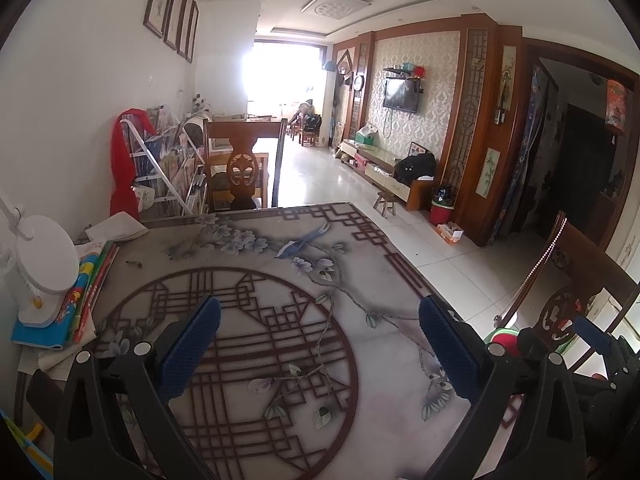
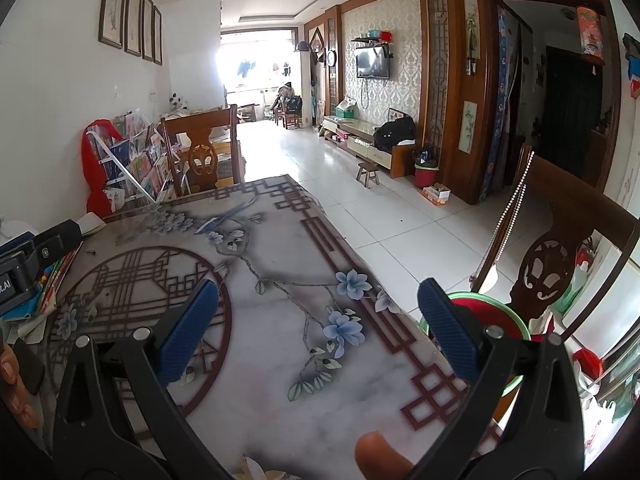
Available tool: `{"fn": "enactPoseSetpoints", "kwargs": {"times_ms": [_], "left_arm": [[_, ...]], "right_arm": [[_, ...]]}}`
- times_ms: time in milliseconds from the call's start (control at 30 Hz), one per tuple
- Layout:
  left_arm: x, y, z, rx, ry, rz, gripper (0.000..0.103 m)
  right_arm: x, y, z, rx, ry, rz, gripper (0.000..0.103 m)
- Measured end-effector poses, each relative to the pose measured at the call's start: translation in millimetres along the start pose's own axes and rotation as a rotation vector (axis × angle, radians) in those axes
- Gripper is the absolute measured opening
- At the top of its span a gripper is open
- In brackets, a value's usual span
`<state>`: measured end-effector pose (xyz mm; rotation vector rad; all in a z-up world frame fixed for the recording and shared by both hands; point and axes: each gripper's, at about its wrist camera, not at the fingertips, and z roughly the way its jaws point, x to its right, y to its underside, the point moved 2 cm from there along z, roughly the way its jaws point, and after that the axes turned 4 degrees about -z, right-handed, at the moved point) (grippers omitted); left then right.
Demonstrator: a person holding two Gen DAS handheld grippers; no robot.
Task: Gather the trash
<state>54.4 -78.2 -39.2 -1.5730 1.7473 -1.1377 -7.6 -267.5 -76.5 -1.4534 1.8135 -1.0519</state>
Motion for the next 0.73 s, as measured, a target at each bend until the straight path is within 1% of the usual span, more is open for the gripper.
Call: {"fn": "enactPoseSetpoints", "kwargs": {"times_ms": [267, 500, 567, 633, 667, 700, 733], "left_arm": [[-2.1, -0.7, 4.4, -0.011, 0.002, 0.0, 0.095], [-8.2, 1.4, 17.9, -0.044, -0.005, -0.011, 0.095], [-14.4, 5.9, 27.6, -0.062, -0.022, -0.015, 0.095], [-26.0, 17.1, 45.8, -0.102, -0.042, -0.008, 0.095], [-32.5, 23.4, 55.3, -0.123, -0.067, 0.001, 0.095], [-45.2, 35.3, 70.2, -0.153, -0.115, 0.014, 0.095], [-54.2, 42.2, 79.1, -0.171, -0.146, 0.019, 0.095]], "right_arm": [[1.2, -0.2, 4.3, -0.019, 0.0, -0.001, 0.098], [-6.1, 4.1, 22.9, -0.068, -0.017, -0.023, 0.098], [-12.2, 8.7, 35.5, -0.087, -0.037, -0.042, 0.098], [-20.2, 15.0, 52.3, -0.113, -0.056, -0.068, 0.098], [-28.0, 22.0, 66.4, -0.135, -0.074, -0.097, 0.098], [-32.6, 26.0, 73.9, -0.143, -0.082, -0.114, 0.098], [-37.9, 30.4, 83.6, -0.153, -0.092, -0.131, 0.098]]}}
